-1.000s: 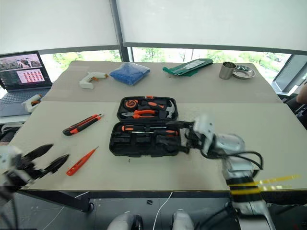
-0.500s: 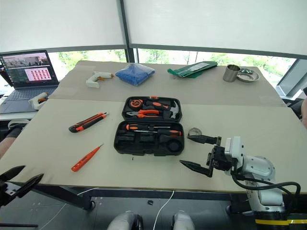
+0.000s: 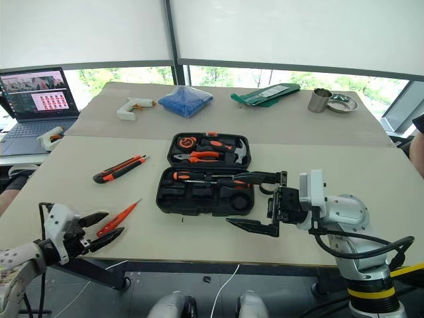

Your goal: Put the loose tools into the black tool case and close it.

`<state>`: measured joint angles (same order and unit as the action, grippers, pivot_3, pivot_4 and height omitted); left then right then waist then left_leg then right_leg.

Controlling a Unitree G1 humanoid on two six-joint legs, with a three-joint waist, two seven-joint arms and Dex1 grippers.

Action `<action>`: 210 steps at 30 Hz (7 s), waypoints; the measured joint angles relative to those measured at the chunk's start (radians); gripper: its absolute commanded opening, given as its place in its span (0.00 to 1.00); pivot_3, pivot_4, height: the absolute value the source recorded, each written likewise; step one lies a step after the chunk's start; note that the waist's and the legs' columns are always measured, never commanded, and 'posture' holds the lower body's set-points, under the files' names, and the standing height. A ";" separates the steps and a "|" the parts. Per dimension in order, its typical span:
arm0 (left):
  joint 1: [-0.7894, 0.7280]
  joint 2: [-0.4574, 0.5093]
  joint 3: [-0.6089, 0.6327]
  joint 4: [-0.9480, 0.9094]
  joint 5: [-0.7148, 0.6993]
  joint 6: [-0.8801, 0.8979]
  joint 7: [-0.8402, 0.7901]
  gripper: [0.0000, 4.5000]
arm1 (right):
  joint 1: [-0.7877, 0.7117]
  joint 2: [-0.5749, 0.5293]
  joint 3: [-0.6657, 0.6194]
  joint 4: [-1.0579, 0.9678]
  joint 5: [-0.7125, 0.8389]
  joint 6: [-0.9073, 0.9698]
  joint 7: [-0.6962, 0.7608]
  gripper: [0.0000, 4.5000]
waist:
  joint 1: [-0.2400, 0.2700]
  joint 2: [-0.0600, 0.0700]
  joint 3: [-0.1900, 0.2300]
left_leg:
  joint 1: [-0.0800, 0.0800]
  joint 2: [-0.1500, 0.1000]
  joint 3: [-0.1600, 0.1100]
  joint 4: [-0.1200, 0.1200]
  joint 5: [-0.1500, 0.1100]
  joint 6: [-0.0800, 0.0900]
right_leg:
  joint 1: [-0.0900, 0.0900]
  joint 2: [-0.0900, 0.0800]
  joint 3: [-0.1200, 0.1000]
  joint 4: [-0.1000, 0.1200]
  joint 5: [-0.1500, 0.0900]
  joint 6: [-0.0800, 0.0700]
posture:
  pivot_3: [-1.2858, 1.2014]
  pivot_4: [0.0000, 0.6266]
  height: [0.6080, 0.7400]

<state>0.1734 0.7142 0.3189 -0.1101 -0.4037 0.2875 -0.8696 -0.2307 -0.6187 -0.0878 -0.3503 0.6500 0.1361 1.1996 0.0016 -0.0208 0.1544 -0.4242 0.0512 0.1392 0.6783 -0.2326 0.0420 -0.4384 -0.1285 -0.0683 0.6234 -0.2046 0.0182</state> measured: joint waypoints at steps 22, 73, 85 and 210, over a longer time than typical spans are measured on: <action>-0.569 0.052 -0.282 0.218 0.082 -0.271 -0.374 0.11 | 0.042 -0.070 -0.090 0.111 -0.003 0.029 -0.032 1.00 | 0.021 -0.003 0.002 | -0.001 -0.002 0.000 0.002 0.006 0.010 | 0.002 0.001 -0.001 0.000 0.003 0.007 | 0.52 0.24 0.99; -1.094 -0.162 -0.601 0.940 0.470 -0.610 -0.428 0.44 | 0.112 -0.085 -0.118 0.107 -0.038 0.028 -0.080 1.00 | 0.001 -0.006 0.004 | -0.002 0.001 -0.003 0.015 0.005 0.013 | 0.005 0.005 0.000 0.006 0.002 0.011 | 0.52 0.24 0.99; -1.018 -0.187 -0.436 0.895 0.264 -0.663 -0.495 0.34 | 0.160 -0.110 -0.118 0.084 -0.009 0.079 -0.041 1.00 | 0.010 -0.006 0.004 | -0.010 -0.001 -0.003 0.018 0.003 0.016 | 0.000 0.005 0.000 0.005 0.005 0.009 | 0.52 0.24 0.99; -0.895 -0.121 -0.495 0.516 0.306 -0.280 -0.589 0.39 | 0.144 0.002 -0.103 0.005 -0.023 0.074 -0.228 1.00 | 0.007 -0.009 0.007 | -0.013 -0.002 -0.005 0.020 0.004 0.014 | 0.000 0.006 0.000 0.005 0.006 0.010 | 0.52 0.24 0.99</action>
<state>-0.7219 0.5929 -0.1757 0.4059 -0.0979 0.0076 -1.4583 -0.0870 -0.6165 -0.1903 -0.3454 0.6268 0.2101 0.9719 0.0089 -0.0302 0.1614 -0.4372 0.0497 0.1339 0.6983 -0.2290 0.0564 -0.4388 -0.1226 -0.0688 0.6287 -0.1988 0.0284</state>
